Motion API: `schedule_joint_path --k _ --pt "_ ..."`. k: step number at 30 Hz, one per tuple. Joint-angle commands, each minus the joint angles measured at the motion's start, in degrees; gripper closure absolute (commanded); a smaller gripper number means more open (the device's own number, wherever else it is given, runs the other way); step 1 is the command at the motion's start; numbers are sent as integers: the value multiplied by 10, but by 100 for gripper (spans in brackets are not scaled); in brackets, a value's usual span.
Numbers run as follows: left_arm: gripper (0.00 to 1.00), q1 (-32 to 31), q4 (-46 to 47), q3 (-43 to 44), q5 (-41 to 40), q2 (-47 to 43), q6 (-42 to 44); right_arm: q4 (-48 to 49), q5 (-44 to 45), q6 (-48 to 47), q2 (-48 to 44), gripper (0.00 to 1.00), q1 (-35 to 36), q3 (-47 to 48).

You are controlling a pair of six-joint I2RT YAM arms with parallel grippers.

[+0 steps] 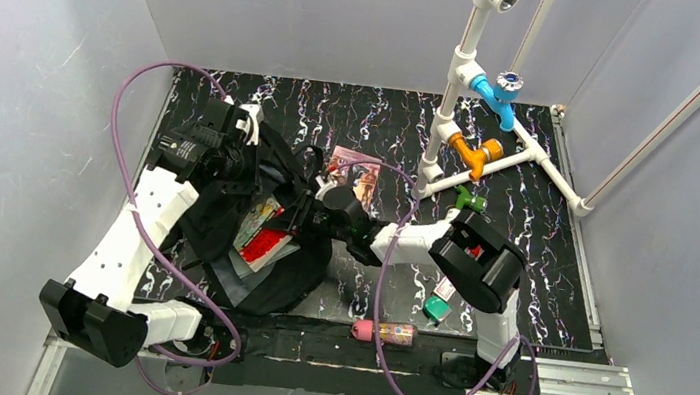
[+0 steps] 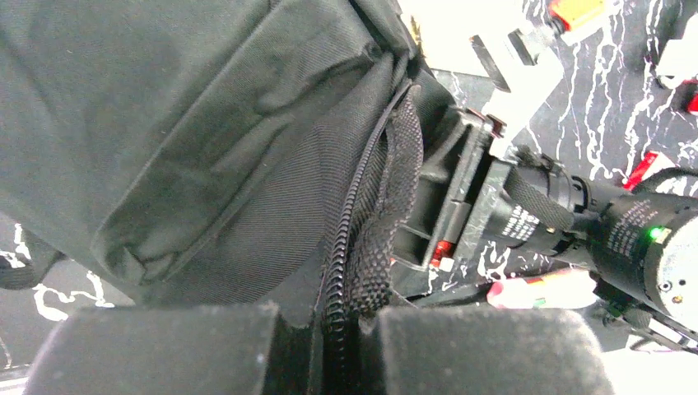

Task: Pack the student bag
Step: Place the book in the student bag.

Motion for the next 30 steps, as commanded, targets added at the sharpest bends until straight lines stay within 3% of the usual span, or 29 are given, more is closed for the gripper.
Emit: schedule_joint_path --k 1,3,10,14,19,21,23,28,30 --pt "100 3 2 62 -85 -37 9 61 16 18 -73 99 -11 -34" --pt "100 3 19 68 -134 -50 9 33 19 17 -111 99 -11 -60" --pt "100 3 45 106 -145 -34 17 -28 77 21 -194 99 -11 -99" --pt "100 3 47 123 -104 -30 26 93 58 68 -134 99 -22 -74" --pt "100 3 34 139 -18 -25 39 73 49 15 -29 98 -21 72" --pt "100 3 35 137 15 -17 47 5 18 -38 37 87 -22 165" --pt "100 3 36 131 18 -4 49 -29 6 -84 82 83 -18 226" --pt "100 3 50 102 -27 15 33 -76 18 -173 66 45 -20 184" --pt "100 3 63 80 -49 10 29 -188 28 -248 36 31 -20 189"
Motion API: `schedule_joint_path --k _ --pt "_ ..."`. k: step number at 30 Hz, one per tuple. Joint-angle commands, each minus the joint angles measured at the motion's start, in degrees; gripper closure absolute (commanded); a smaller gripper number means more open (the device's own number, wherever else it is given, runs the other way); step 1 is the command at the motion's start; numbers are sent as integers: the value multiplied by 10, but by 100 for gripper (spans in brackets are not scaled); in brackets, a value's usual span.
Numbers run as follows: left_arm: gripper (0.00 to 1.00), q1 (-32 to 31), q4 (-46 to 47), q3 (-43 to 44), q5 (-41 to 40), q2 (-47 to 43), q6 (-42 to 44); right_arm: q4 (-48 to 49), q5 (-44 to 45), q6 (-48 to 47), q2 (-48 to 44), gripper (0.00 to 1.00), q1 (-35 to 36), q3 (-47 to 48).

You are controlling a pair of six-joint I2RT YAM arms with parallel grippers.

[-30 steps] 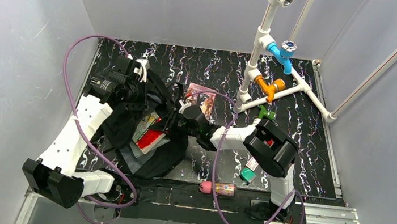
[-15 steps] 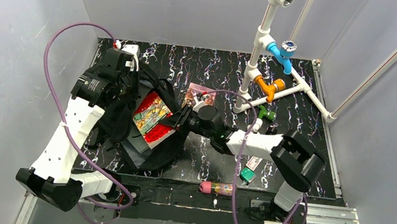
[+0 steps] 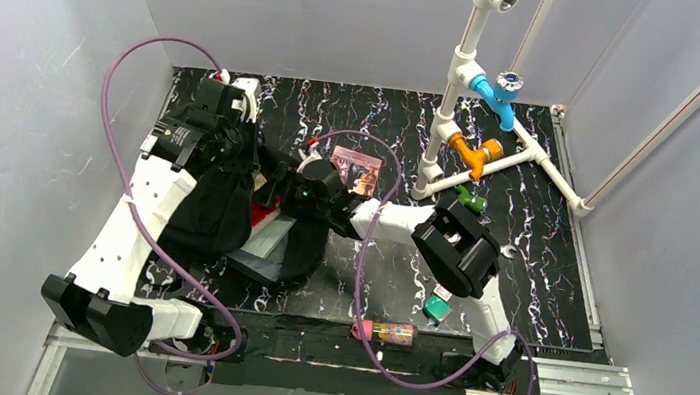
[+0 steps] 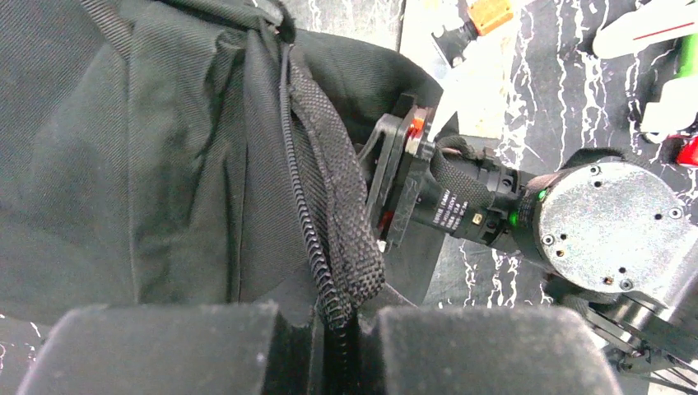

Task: Pack the student bag
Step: Place the book in the student bag, then adjust the book in the student bag.

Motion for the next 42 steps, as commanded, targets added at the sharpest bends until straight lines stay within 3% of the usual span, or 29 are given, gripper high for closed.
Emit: schedule_joint_path --k 1,5,9,14,20,24,29,32,34,36,39,42 --pt "100 -1 61 -23 -21 -22 -9 -160 15 -173 -77 26 -1 3" --pt "100 -1 76 -68 -42 -38 -5 -306 53 -297 -145 14 -2 -2" --pt "100 -1 87 -104 -11 -55 -11 -372 37 -334 -198 12 2 -42" --pt "100 -1 91 -115 72 -62 -18 -236 6 -287 -259 12 25 -177" --pt "100 -1 89 -107 161 -70 -18 -46 -32 -198 -194 23 32 -222" --pt "100 -1 87 -95 223 -63 -23 76 -33 -150 -102 32 33 -161" --pt "100 -1 82 -89 229 -58 -23 132 20 -176 -27 55 35 -43" --pt "100 -1 76 -77 200 -61 -1 136 50 -216 -33 51 40 -44" --pt "100 -1 66 -69 166 -53 11 109 37 -227 -41 39 34 -57" --pt "100 -1 52 -68 106 -46 12 10 46 -259 -70 29 32 -66" --pt "100 -1 50 -90 29 -39 -2 -225 85 -340 -124 23 32 -45" --pt "100 -1 53 -129 -40 -38 -23 -342 123 -396 -214 18 32 -96"
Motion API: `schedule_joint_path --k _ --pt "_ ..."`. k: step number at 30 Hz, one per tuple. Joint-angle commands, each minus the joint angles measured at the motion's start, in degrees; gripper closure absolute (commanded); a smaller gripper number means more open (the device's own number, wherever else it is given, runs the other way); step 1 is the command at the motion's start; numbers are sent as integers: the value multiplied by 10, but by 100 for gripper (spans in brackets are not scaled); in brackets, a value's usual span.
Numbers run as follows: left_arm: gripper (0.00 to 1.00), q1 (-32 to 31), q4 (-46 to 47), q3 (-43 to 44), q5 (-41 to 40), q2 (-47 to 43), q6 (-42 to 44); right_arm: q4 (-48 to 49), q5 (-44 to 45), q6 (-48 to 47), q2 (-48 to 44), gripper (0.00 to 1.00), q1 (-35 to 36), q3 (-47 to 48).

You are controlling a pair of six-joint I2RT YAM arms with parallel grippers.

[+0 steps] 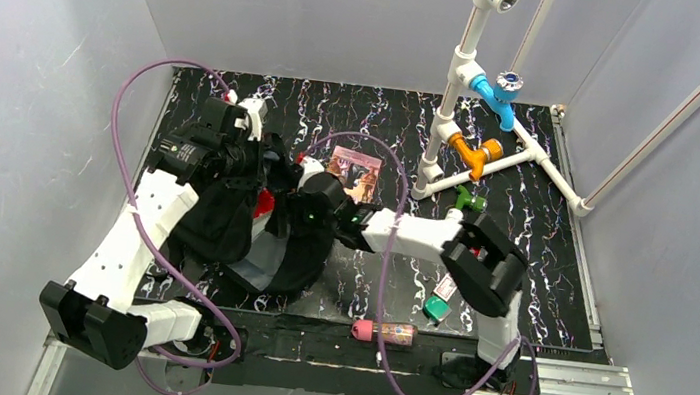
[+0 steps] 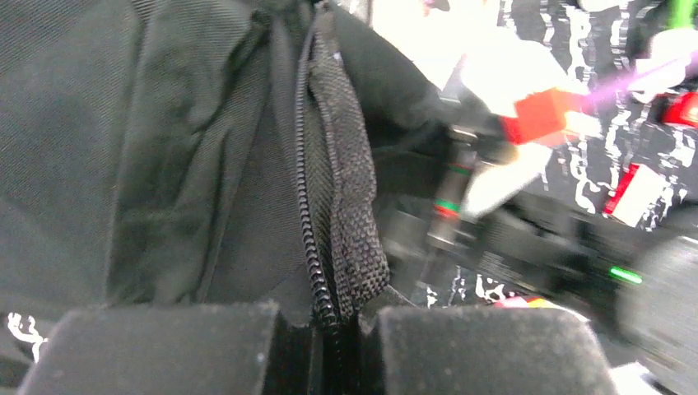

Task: Pack the student bag
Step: Adjust the book in the student bag, then pick up the book from the center of the board.

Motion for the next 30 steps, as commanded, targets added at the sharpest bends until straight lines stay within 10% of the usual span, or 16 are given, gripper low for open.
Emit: schedule_joint_path --k 1,7,14,21,30 --pt "100 -3 7 -43 -111 -7 -21 -228 73 -122 -149 17 -3 -41" --pt "100 -2 57 -153 59 -11 -52 -322 220 -180 -292 13 -3 -126" --pt "100 -2 62 -247 176 18 -113 -334 296 -198 -231 15 -46 -55" --pt "18 -2 38 -121 189 -18 -65 -328 347 -202 -131 23 -59 25" --pt "7 -2 235 32 123 162 -139 -282 291 -161 -94 52 -97 -5"
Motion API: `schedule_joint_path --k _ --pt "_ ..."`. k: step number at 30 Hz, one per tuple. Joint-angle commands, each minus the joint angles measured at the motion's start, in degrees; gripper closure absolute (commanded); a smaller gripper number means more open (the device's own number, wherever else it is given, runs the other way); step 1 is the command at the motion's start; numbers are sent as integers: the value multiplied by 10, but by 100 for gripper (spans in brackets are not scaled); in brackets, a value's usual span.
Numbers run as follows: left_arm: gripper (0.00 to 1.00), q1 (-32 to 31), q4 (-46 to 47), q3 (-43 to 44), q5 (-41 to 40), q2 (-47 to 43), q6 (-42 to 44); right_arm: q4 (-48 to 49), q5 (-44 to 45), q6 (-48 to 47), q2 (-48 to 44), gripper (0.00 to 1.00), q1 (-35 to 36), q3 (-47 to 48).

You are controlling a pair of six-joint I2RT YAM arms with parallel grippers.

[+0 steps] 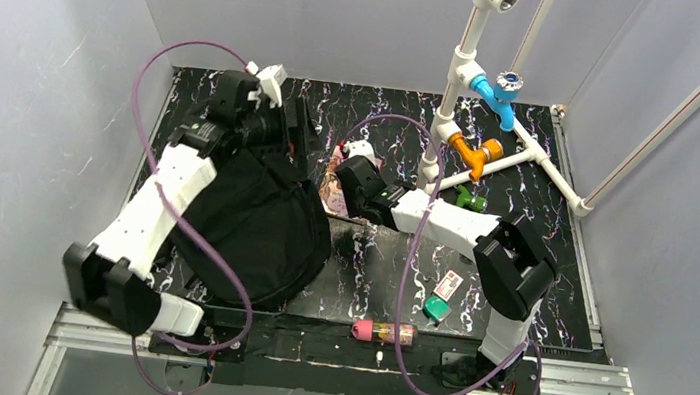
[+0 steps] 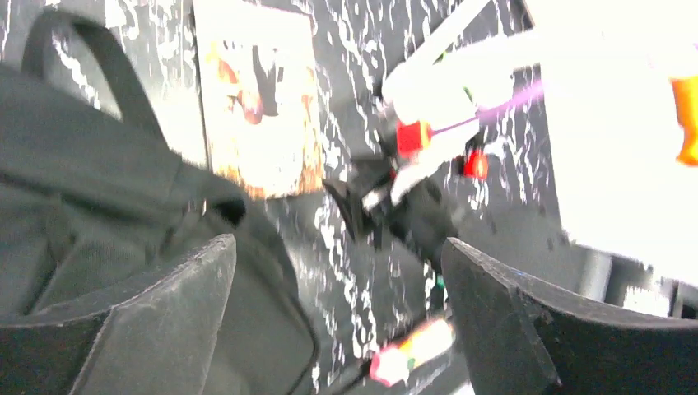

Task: Pack the student bag
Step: Pick up the book from the center of the board.

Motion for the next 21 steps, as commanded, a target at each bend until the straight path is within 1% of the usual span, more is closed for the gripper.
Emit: schedule_joint_path --k 1,2,4,6,9,12,15,18,21 --pt "10 0 129 13 -21 134 -57 59 -21 25 -8 56 -21 -25" --pt "15 0 145 23 -23 168 -63 70 -26 30 -10 59 -24 -36" --pt "20 -1 159 51 -41 230 -65 103 -43 34 -13 68 -33 -60" --pt "22 -3 186 64 -61 276 -64 122 -65 40 -8 78 -43 -75" --pt "22 -10 211 81 -92 330 -44 131 -102 39 8 85 -54 -80" --pt "22 -24 214 102 -124 371 -9 141 -117 39 17 89 -56 -90" --pt "23 -36 201 121 -141 403 0 148 -123 41 20 91 -57 -102" --pt "25 -40 207 122 -136 428 -17 156 -125 42 22 91 -58 -112" --pt "29 -40 203 132 -112 461 -33 156 -129 43 30 92 -60 -112"
